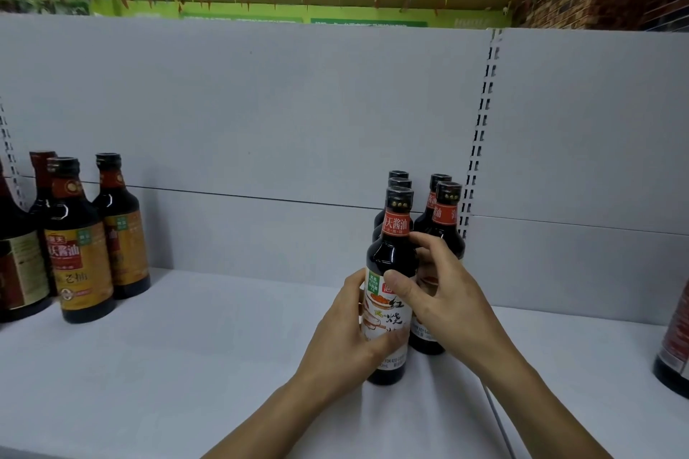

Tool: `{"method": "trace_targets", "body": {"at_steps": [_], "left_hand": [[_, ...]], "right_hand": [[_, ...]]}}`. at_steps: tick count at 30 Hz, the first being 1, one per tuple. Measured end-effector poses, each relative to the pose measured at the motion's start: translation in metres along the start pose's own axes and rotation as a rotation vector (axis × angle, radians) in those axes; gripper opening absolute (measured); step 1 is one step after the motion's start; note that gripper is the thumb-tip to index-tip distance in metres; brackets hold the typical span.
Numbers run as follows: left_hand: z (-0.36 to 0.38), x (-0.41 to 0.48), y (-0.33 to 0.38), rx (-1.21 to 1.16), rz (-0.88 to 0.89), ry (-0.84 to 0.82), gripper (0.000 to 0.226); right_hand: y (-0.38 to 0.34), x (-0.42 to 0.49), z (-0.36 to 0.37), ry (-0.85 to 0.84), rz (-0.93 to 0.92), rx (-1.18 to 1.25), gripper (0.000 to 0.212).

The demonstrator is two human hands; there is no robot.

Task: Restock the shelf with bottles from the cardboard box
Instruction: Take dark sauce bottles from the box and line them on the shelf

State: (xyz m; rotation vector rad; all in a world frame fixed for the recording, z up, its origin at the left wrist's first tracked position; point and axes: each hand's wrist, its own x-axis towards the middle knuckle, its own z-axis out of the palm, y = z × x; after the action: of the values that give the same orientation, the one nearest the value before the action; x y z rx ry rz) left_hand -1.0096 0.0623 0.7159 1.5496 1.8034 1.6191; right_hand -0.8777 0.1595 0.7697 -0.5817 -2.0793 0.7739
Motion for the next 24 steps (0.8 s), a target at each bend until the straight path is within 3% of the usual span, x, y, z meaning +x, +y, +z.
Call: {"method": "trace_targets", "body": {"at_steps": [24], "left_hand": [[-0.001,0.001,-0.009,0.031,0.024,-0.009,0.050]], "right_hand": [[0.000,0.000,0.004,0.031,0.009,-0.055,0.055]]}}
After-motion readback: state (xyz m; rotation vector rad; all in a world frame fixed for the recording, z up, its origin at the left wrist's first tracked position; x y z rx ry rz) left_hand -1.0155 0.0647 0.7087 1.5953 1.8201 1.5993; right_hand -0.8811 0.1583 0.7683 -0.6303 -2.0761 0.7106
